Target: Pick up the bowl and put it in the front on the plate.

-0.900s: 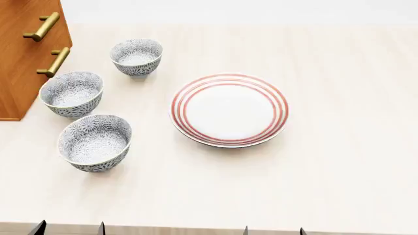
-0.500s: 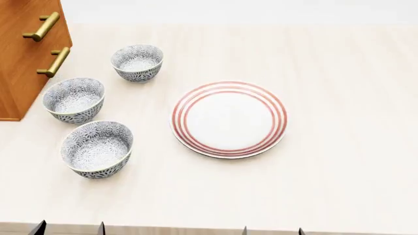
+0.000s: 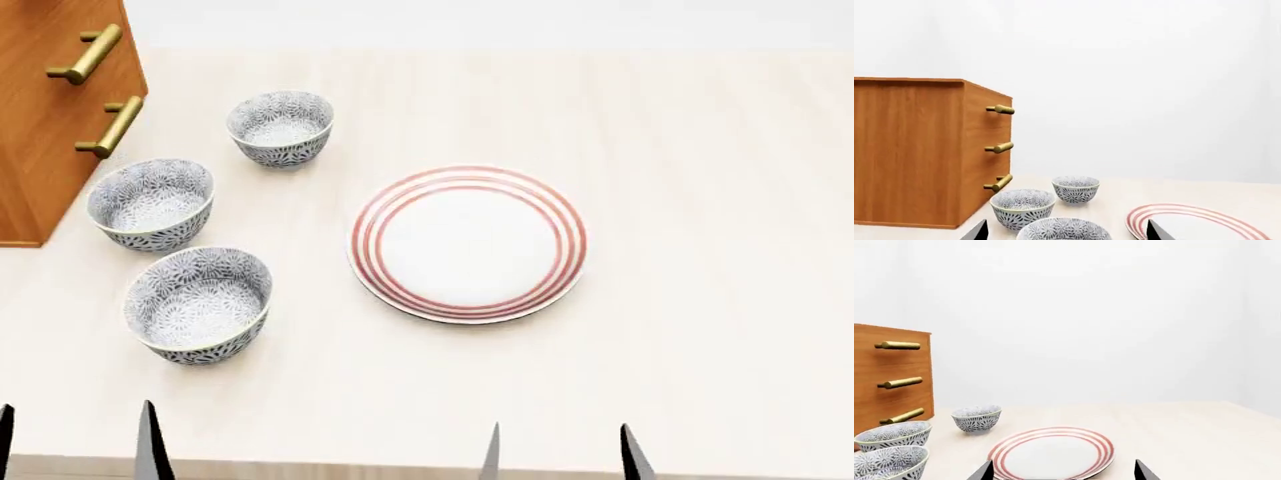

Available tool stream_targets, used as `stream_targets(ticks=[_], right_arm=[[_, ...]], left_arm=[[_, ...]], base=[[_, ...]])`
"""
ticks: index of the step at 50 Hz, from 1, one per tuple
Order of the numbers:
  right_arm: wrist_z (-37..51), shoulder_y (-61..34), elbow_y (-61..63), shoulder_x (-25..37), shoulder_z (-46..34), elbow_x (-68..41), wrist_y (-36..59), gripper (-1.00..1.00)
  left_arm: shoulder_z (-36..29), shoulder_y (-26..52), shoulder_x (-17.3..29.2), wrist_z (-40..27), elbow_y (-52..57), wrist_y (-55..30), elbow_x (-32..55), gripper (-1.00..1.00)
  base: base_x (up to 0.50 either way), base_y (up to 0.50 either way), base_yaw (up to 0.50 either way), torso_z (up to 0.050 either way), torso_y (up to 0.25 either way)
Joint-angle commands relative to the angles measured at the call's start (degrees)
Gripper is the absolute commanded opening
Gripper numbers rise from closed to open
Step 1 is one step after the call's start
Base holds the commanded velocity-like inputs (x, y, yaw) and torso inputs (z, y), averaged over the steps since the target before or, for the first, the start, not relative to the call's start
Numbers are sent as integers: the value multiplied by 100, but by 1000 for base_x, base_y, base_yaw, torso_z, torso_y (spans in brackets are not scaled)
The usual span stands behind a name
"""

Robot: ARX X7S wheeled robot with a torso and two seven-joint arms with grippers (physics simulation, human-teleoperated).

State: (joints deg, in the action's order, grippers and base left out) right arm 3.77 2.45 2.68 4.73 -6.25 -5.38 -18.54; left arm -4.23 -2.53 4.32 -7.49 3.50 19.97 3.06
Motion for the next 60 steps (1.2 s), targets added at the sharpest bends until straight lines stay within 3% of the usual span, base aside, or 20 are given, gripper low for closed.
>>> stream_targets(ticks=[1,7,60], right_arm=[[-15,86,76,31,-47,11,-696,100],[43,99,76,69,-74,-6,-777,100],[387,39,95,367,-392,-84,-830,100]], left_arm=[[11,-84,24,-160,118,595,-119,100],[-44,-79,69,-211,90,603,-105,100],[-402,-71,370,-605,80,681,-65,100]], base=[[0,0,0,0,0],[69,0,0,0,0],[499,0,0,0,0]])
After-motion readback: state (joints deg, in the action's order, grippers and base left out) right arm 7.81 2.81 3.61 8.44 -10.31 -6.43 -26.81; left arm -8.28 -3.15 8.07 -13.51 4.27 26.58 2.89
